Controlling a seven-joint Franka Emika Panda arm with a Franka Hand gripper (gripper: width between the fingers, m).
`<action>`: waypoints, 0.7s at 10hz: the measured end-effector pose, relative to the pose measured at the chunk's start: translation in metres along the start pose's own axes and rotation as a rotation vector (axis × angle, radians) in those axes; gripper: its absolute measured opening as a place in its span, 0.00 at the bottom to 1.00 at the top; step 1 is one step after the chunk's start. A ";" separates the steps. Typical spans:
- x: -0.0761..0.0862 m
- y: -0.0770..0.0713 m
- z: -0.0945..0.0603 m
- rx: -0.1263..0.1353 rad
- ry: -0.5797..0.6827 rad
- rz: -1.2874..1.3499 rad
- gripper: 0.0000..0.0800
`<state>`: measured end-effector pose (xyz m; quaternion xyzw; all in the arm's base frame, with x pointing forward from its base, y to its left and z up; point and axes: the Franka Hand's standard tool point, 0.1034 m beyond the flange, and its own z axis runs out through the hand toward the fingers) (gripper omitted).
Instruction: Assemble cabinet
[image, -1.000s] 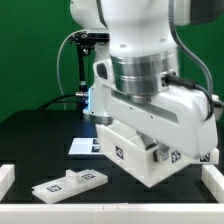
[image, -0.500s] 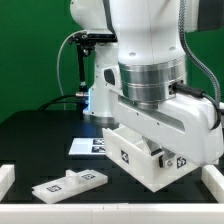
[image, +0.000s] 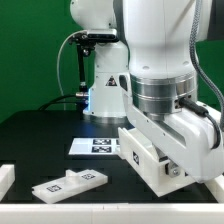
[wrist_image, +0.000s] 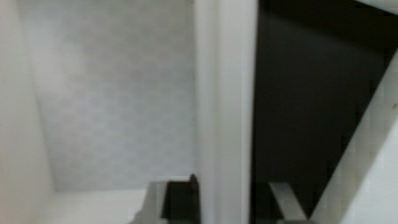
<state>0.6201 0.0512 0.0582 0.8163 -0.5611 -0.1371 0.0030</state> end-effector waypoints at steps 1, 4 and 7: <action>0.000 0.000 0.001 -0.001 0.000 -0.002 0.11; 0.007 0.004 0.000 -0.008 0.005 0.045 0.11; 0.024 0.006 -0.003 0.003 0.038 0.140 0.11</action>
Offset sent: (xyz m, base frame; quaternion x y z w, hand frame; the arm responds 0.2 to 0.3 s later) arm -0.0044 -0.0478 -0.0001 -0.0573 0.0308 0.1088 0.9919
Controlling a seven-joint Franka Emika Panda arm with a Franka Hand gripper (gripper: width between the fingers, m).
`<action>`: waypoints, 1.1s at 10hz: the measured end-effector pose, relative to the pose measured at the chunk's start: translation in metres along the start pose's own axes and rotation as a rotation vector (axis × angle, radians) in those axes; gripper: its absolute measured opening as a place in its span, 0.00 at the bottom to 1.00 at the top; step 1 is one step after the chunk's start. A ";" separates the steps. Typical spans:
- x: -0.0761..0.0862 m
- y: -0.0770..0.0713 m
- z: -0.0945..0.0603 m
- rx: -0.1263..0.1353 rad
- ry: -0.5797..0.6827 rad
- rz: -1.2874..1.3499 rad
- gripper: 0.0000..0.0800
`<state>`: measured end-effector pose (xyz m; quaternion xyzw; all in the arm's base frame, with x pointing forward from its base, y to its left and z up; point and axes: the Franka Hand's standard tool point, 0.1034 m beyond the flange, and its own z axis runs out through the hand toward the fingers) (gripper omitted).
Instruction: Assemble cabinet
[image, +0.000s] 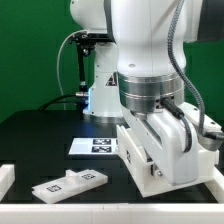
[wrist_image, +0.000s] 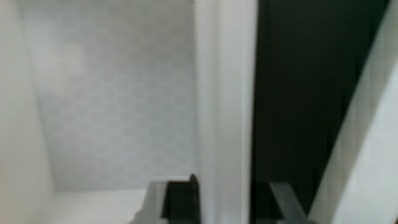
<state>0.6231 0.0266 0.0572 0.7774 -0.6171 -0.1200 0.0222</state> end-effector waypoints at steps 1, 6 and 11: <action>0.000 0.000 0.001 0.000 -0.001 0.001 0.11; -0.004 -0.007 0.012 -0.018 0.007 0.206 0.11; -0.009 -0.018 0.018 -0.017 0.098 0.189 0.11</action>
Offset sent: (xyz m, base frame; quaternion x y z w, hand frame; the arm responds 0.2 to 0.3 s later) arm 0.0000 0.0000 0.0000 0.0000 0.0000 0.0000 1.0000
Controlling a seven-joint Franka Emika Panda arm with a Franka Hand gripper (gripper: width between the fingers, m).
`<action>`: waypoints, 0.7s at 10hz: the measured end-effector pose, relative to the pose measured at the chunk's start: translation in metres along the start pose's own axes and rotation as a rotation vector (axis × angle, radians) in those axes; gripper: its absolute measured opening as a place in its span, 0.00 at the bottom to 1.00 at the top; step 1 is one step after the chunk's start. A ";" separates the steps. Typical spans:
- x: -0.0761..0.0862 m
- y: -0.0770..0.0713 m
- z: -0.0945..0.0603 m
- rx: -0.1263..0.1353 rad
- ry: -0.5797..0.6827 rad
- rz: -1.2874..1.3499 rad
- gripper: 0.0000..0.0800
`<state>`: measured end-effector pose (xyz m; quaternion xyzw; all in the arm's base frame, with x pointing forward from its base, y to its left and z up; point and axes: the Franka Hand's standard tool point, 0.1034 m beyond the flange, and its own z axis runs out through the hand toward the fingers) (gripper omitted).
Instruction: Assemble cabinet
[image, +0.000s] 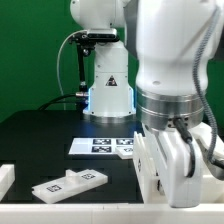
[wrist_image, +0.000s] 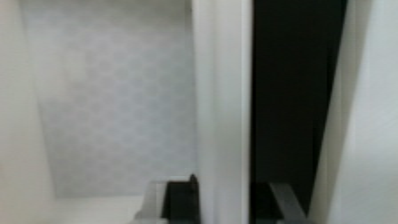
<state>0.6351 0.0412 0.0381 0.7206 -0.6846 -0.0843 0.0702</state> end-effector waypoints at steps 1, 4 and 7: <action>0.000 0.000 0.000 0.000 -0.001 0.001 0.11; -0.001 0.000 0.000 0.000 0.016 -0.002 0.11; 0.000 -0.003 -0.001 0.005 0.039 -0.015 0.11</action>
Offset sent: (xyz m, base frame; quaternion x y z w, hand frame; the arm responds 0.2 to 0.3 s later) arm -0.0074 0.0069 -0.0054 -0.0079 0.0590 0.0120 0.9982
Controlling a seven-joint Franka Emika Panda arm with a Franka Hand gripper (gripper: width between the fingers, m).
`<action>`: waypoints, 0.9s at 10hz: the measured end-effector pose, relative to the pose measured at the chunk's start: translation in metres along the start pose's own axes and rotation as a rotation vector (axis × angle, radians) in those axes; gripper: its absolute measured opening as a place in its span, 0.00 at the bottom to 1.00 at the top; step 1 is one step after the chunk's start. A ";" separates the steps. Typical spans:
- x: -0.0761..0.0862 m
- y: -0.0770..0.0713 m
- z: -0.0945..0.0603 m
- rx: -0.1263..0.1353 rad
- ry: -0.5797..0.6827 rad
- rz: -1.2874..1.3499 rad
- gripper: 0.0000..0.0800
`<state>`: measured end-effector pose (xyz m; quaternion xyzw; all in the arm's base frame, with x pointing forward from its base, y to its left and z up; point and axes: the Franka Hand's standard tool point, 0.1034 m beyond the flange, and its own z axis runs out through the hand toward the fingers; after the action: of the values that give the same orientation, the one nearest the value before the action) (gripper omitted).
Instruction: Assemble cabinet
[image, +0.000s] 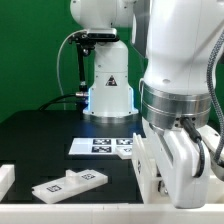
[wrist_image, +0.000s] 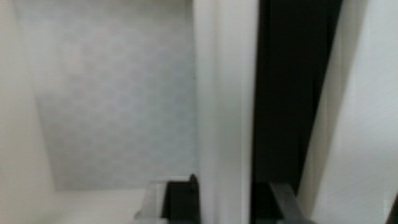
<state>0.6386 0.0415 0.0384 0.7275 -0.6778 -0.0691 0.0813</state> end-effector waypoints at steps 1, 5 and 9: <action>0.000 0.000 0.000 0.000 0.000 -0.001 0.11; 0.000 0.003 0.001 -0.025 -0.002 -0.003 0.11; -0.001 0.007 0.003 -0.087 -0.004 -0.006 0.11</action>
Offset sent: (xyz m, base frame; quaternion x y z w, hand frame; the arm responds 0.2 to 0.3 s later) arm 0.0000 0.0000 0.0000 -0.0650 0.0000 0.0000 0.9979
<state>0.6312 0.0420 0.0371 0.7252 -0.6721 -0.1003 0.1113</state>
